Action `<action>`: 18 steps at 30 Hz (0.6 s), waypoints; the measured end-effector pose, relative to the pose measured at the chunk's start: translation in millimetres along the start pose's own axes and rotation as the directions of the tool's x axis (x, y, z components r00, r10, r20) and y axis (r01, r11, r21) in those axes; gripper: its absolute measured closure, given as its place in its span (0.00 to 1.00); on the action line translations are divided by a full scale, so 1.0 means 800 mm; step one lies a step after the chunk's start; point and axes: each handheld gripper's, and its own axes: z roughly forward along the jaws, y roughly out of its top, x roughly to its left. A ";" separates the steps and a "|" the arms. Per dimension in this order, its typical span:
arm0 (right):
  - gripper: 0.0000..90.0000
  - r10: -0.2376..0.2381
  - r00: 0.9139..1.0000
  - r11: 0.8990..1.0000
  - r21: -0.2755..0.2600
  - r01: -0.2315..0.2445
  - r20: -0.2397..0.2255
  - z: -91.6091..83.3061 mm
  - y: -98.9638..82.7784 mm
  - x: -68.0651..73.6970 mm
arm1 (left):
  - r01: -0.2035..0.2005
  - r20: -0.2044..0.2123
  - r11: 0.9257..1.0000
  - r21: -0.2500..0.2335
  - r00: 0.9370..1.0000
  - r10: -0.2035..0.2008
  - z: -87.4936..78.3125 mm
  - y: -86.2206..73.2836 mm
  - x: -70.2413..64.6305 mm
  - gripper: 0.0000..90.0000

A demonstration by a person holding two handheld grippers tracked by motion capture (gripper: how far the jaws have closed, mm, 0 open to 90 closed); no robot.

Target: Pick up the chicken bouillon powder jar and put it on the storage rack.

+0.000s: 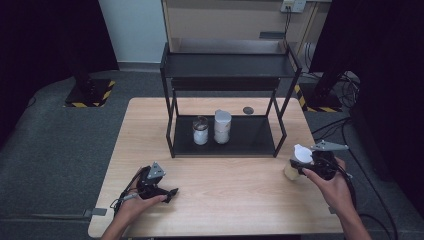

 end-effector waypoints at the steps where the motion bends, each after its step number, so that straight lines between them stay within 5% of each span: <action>1: 0.34 -0.006 1.000 1.000 0.001 0.006 0.001 -0.002 0.000 0.005 | 0.000 0.000 1.000 0.000 1.000 0.000 0.000 0.000 0.000 0.00; 18: 0.34 -0.080 0.992 0.996 0.017 0.082 -0.099 -0.003 0.012 0.063 | 0.000 0.000 1.000 0.000 1.000 0.000 0.000 0.000 0.000 0.00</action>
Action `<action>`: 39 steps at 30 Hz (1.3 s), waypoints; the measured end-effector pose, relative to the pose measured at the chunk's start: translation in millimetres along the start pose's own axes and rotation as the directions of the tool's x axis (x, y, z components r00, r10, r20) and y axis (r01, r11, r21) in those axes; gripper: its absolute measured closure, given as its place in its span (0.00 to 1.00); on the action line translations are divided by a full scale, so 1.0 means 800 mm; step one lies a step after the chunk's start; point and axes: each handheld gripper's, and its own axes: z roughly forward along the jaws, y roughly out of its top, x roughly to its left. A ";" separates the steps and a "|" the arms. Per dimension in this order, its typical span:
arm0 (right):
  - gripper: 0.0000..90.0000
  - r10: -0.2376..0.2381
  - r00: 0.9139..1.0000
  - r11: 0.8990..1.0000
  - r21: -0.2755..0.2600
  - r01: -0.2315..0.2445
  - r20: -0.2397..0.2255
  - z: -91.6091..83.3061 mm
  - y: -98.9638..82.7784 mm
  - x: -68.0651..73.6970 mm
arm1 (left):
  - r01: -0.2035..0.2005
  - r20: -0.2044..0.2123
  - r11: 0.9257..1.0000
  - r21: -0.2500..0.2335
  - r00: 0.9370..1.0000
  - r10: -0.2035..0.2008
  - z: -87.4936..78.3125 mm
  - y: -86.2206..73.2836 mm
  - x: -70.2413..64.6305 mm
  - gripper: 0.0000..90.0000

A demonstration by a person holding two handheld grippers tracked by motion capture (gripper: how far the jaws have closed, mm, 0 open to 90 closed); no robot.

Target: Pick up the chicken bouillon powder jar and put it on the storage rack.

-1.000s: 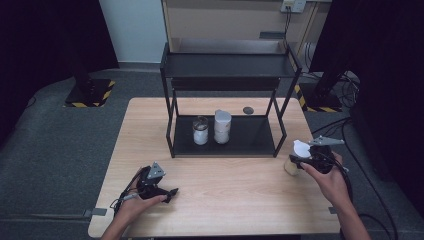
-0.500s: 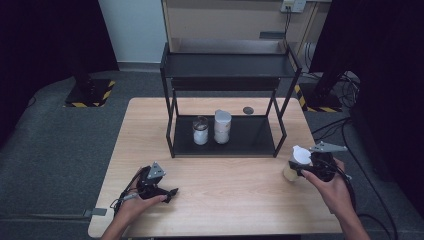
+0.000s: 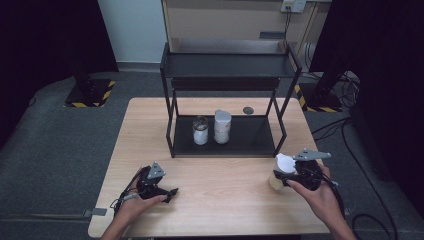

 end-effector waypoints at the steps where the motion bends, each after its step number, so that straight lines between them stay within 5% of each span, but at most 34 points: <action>1: 0.34 -0.011 1.000 1.000 0.001 0.011 -0.004 0.001 0.002 0.003 | 0.000 0.000 1.000 0.000 1.000 0.000 0.000 0.000 0.000 0.00; 21: 0.34 -0.085 0.992 0.996 0.021 0.088 -0.097 0.033 0.036 0.051 | -0.001 0.001 1.000 0.001 1.000 0.001 0.000 0.000 0.000 0.00; 39: 0.34 -0.093 0.991 0.995 0.037 0.097 -0.095 0.062 0.062 0.069 | -0.002 0.001 1.000 0.001 1.000 0.002 0.000 0.000 0.000 0.00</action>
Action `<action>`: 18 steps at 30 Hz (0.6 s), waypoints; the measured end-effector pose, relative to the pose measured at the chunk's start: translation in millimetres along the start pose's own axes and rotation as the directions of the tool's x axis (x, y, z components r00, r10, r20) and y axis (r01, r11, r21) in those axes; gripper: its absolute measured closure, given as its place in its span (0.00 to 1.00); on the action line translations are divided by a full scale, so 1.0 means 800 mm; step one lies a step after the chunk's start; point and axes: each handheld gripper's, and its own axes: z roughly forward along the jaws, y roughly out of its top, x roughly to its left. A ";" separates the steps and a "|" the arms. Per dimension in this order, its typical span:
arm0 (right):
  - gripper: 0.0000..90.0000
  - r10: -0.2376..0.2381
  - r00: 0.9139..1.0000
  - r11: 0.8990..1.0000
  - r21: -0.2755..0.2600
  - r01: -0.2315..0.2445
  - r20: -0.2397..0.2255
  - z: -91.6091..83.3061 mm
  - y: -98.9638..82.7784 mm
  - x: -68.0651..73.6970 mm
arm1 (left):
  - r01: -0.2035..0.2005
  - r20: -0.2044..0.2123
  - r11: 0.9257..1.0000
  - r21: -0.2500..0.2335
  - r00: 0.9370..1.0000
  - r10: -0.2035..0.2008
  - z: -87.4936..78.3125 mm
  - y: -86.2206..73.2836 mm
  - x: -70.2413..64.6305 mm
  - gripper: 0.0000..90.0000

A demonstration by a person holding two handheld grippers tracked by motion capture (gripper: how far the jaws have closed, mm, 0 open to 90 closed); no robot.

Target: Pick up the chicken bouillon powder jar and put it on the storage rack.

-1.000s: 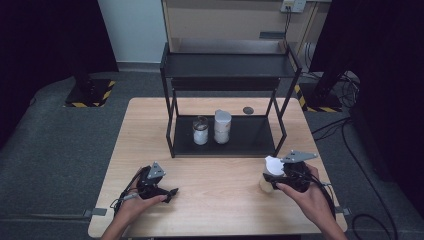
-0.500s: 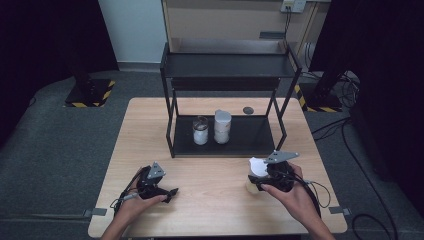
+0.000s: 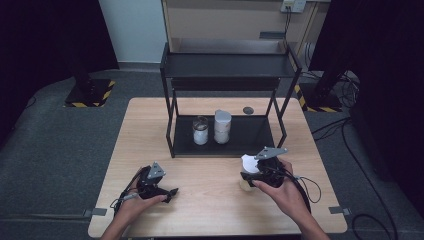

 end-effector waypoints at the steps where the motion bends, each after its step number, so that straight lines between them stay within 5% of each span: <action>1: 0.34 0.001 1.000 1.000 0.001 -0.001 0.003 0.001 0.002 0.000 | 0.000 0.000 1.000 0.000 1.000 0.000 0.000 0.000 0.000 0.00; 18: 0.34 0.045 0.995 0.999 -0.027 -0.042 0.087 0.015 0.043 -0.018 | -0.001 0.001 1.000 0.000 1.000 0.001 0.000 0.000 0.000 0.00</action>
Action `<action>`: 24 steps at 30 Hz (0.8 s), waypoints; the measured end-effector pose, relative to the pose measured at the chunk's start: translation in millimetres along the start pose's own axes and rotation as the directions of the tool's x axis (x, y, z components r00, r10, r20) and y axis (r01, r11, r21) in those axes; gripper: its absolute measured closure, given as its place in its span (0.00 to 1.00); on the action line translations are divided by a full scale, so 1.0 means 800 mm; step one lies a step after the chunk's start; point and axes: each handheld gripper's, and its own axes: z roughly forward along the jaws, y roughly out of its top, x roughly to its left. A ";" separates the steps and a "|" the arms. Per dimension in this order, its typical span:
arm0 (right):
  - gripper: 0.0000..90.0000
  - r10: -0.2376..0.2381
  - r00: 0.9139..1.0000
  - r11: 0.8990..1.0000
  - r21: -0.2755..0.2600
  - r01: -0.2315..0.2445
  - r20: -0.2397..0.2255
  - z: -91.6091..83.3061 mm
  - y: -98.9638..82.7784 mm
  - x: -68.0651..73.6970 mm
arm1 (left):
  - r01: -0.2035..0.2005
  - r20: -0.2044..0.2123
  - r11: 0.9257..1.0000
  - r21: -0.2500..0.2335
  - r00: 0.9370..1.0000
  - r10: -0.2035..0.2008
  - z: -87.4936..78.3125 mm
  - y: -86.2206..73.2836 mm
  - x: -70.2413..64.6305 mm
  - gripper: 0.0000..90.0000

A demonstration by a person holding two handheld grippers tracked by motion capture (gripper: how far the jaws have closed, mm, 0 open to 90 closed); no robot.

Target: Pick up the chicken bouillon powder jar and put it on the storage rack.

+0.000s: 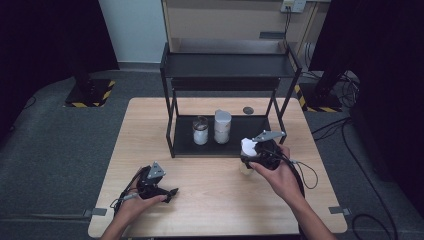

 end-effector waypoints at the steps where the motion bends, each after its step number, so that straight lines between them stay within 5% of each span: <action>1: 0.34 -0.001 1.000 1.000 0.000 0.001 0.004 0.001 0.002 -0.002 | 0.000 0.000 1.000 0.000 1.000 0.000 0.000 0.000 0.000 0.00; 24: 0.34 0.048 0.995 0.999 0.003 -0.049 0.089 0.060 0.053 -0.033 | -0.003 0.003 1.000 -0.001 1.000 0.003 0.000 0.000 0.001 0.00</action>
